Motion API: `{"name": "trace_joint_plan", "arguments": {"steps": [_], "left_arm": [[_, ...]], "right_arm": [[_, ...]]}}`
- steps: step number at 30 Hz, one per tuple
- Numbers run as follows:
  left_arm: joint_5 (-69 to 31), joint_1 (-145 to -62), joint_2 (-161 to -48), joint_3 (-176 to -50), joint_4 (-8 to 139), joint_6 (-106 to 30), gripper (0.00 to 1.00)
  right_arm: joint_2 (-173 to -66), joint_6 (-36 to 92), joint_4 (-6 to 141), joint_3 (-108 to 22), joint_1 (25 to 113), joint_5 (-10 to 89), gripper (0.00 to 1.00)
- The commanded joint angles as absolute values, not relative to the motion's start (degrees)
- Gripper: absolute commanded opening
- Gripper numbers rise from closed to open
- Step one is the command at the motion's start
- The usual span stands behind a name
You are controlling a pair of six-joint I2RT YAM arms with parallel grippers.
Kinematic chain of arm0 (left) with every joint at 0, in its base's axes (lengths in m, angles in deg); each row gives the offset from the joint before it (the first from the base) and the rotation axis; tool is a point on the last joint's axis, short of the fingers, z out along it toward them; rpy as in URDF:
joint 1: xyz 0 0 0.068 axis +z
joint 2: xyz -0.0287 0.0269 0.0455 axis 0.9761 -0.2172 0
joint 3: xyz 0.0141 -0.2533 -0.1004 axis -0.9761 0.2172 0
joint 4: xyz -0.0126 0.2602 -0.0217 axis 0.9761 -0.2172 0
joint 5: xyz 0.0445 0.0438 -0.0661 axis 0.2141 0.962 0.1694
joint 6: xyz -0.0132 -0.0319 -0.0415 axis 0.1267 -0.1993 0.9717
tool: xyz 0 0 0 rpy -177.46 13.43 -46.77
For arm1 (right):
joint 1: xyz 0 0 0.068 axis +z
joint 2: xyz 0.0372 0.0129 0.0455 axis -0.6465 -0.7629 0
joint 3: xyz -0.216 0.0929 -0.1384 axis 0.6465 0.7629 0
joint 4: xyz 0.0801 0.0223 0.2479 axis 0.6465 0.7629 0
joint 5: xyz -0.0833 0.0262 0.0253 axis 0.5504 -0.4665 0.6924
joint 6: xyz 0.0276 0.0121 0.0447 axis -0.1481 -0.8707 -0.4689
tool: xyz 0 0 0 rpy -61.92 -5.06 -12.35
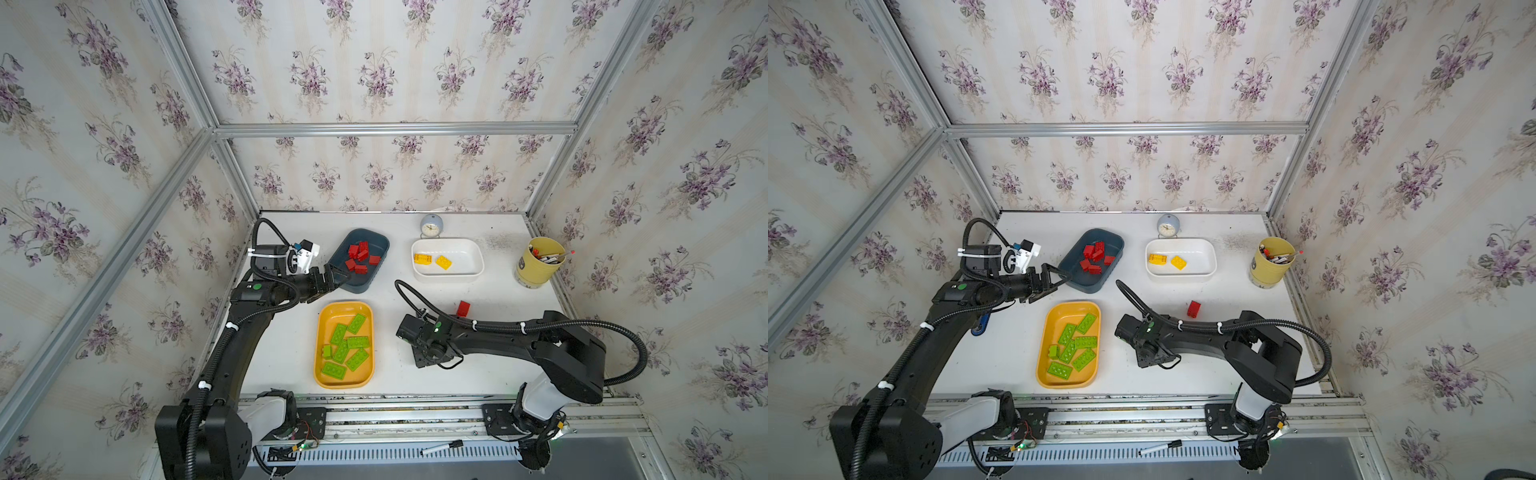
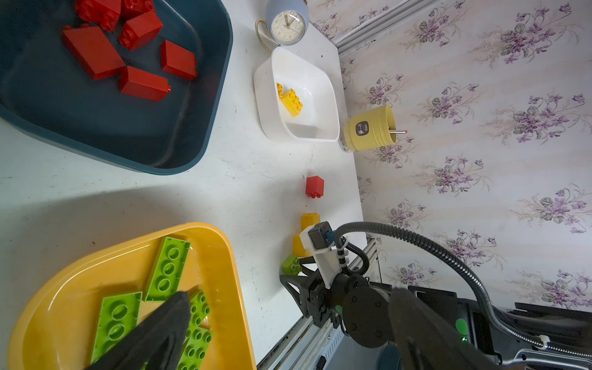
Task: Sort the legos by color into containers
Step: 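Return the right gripper to the pile and grasp a lime-green 2x2 brick, then carry the lime-green brick over the yellow tray and open the right gripper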
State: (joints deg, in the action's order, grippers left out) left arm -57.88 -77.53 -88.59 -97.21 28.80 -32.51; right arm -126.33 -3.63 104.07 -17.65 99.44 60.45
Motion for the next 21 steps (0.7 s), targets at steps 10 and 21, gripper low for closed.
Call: {"name": "trace_joint_plan", "arguments": {"steps": [10,21], "left_arm": [[-58.5,-77.6,-89.3,-98.7,26.8,-35.1,0.99],[-56.9,-77.6,-91.2,-100.0,24.9,-36.5,0.99]], "right_arm": [[-125.7,-0.4,106.2,-21.0,99.5,63.1,0.19],[-122.0,13.0,92.4,-33.0,102.3,47.7,0.16]]}}
